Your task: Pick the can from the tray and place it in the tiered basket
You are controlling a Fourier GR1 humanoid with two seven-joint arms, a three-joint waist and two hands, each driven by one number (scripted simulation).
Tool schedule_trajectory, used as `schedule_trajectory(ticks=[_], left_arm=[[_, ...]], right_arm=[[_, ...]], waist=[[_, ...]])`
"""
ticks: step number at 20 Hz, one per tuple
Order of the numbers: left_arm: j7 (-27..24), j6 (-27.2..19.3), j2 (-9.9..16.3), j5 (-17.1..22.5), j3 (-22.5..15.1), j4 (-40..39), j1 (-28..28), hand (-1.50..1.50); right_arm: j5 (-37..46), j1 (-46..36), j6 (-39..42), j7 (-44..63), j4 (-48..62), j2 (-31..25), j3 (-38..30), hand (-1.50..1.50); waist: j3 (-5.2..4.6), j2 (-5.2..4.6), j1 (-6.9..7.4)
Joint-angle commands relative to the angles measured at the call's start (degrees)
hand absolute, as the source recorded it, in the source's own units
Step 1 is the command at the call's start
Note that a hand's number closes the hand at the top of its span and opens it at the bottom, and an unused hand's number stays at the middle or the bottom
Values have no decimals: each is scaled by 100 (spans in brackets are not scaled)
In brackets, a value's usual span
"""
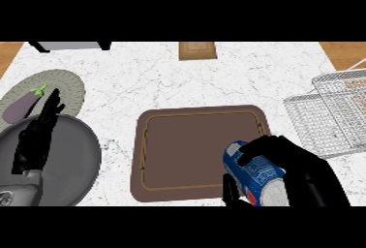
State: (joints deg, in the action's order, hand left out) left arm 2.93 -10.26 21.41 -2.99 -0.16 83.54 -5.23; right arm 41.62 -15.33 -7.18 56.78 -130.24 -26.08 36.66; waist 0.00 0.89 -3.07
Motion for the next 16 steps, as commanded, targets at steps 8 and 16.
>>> schedule_trajectory(ticks=[8, 16], left_arm=[[259, 194, 42, -35, 91, -91, -462, 0], [247, 77, -189, -249, -117, 256, -72, 0]], right_arm=[[-1208, -73, 1525, 314, -1450, -1527, -2587, 150], [-2517, -23, 1903, -861, -586, -1696, -4190, 150]], waist=[[-1, -70, 190], [8, -63, 229]])
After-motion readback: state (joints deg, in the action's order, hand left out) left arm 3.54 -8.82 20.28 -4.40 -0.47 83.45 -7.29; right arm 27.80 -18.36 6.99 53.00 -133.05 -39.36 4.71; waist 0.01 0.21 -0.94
